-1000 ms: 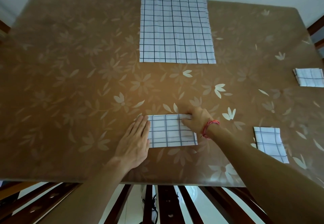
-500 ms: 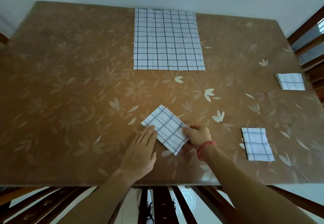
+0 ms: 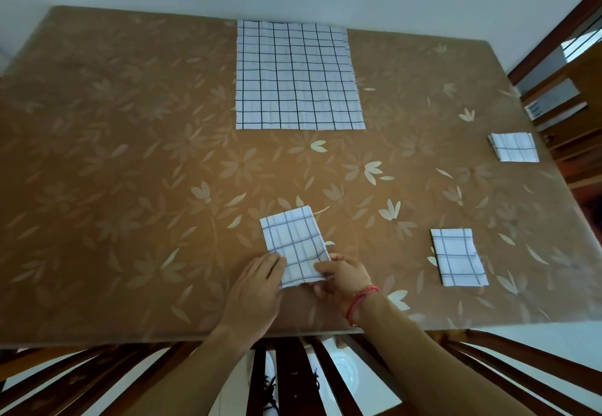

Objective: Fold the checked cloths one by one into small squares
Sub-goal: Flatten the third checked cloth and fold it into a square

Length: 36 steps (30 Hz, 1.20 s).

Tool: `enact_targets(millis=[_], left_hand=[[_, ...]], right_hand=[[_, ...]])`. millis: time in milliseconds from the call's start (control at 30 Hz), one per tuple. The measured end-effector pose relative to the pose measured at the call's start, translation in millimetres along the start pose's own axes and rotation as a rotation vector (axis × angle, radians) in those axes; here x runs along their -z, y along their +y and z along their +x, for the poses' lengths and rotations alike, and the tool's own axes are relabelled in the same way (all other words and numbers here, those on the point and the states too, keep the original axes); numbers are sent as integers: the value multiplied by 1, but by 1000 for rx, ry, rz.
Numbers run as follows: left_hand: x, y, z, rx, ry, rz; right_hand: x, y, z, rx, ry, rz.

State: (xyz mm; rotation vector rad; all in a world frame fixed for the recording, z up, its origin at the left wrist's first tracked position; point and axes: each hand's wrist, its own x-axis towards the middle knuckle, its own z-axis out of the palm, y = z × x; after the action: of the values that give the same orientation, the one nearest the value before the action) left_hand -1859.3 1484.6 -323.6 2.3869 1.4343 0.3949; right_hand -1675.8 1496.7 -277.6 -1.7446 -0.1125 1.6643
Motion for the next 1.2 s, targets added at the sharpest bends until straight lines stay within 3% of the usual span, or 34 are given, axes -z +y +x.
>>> enact_targets(millis=[167, 333, 500, 667, 900, 1200], left_hand=[[2, -3, -7, -7, 31, 12], [9, -3, -12, 1, 13, -4], [16, -1, -18, -3, -12, 14], [14, -6, -21, 28, -27, -27], [13, -13, -19, 51, 36, -60], [13, -14, 7, 321, 97, -195]], right_hand=[[22, 5, -7, 214, -153, -178], [48, 14, -7, 769, -71, -1077], [45, 25, 6, 1215, 1, -1426], [38, 23, 12, 1207, -67, -1446], [31, 20, 15, 1138, 20, -1359], [18, 7, 30, 921, 77, -1280]])
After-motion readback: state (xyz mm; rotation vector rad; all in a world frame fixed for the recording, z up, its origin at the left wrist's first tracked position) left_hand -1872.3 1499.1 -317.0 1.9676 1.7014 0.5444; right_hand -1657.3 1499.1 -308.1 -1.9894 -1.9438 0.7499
